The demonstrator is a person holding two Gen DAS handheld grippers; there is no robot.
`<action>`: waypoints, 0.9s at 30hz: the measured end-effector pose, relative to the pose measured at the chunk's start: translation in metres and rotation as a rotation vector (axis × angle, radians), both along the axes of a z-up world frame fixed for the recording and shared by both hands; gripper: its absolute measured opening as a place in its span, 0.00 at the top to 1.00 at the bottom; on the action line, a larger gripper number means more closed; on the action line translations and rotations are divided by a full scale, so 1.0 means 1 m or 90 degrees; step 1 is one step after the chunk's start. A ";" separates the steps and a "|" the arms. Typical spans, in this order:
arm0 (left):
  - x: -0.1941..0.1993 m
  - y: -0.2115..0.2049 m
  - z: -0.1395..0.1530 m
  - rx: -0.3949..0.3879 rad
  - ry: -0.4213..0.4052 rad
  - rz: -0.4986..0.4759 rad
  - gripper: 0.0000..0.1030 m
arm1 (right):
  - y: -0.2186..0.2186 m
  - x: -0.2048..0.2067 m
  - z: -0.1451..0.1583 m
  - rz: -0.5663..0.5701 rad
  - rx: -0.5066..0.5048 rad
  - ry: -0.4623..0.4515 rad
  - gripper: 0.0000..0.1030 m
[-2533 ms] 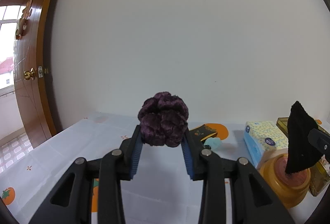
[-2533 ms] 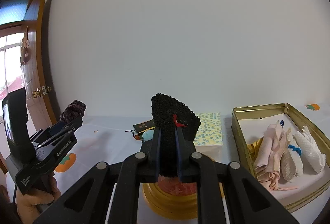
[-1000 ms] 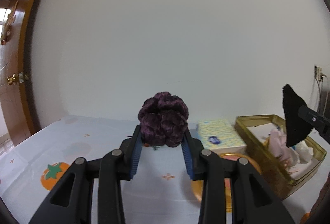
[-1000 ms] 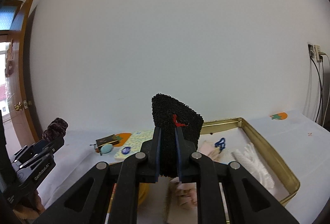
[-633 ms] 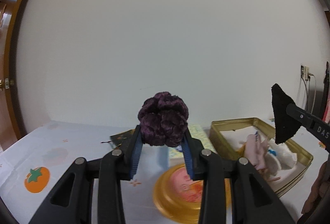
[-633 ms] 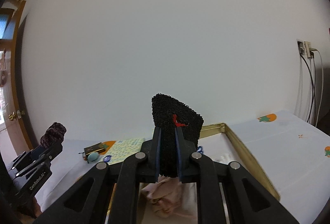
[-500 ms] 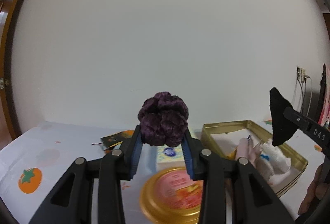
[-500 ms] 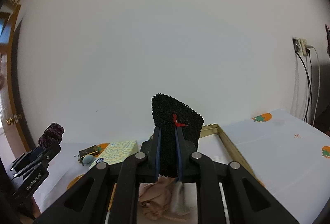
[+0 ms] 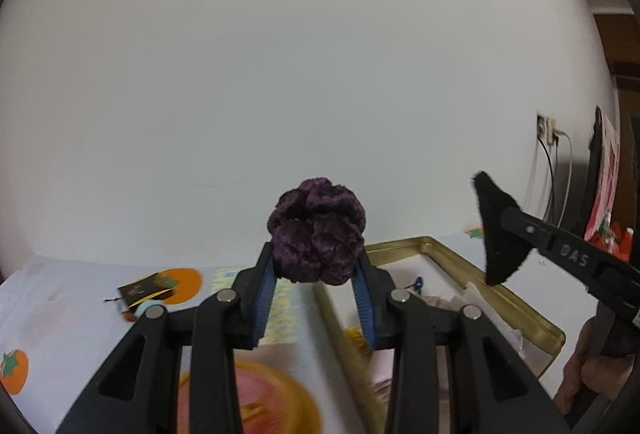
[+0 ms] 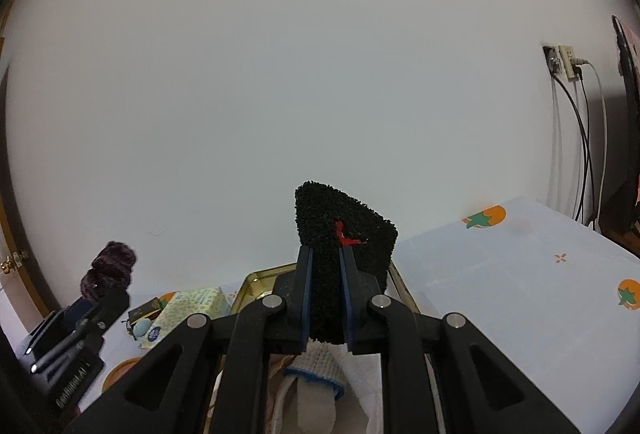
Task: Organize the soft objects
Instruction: 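Lower both items into the tray and open both grippers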
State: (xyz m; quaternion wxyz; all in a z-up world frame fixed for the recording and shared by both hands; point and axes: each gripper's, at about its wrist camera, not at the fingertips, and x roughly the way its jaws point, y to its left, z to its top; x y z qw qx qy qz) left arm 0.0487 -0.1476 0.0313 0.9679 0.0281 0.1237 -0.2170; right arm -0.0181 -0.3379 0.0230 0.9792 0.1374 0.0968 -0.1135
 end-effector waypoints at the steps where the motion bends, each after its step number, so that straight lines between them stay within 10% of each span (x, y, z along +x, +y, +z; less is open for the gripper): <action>1: 0.003 -0.009 -0.001 0.009 0.005 -0.005 0.66 | -0.002 0.005 0.000 0.001 -0.003 0.007 0.87; 19: 0.055 -0.083 -0.028 0.126 0.153 0.014 0.66 | -0.036 0.057 -0.014 0.063 0.075 0.126 0.84; 22: 0.054 -0.088 -0.028 0.140 0.153 0.021 0.42 | -0.039 0.059 -0.017 0.088 0.098 0.123 0.78; 24: 0.049 -0.086 -0.025 0.146 0.140 0.032 0.08 | -0.038 0.060 -0.017 0.102 0.106 0.128 0.45; 27: 0.036 -0.083 -0.017 0.141 0.094 0.040 0.00 | -0.036 0.050 -0.013 0.101 0.098 0.085 0.30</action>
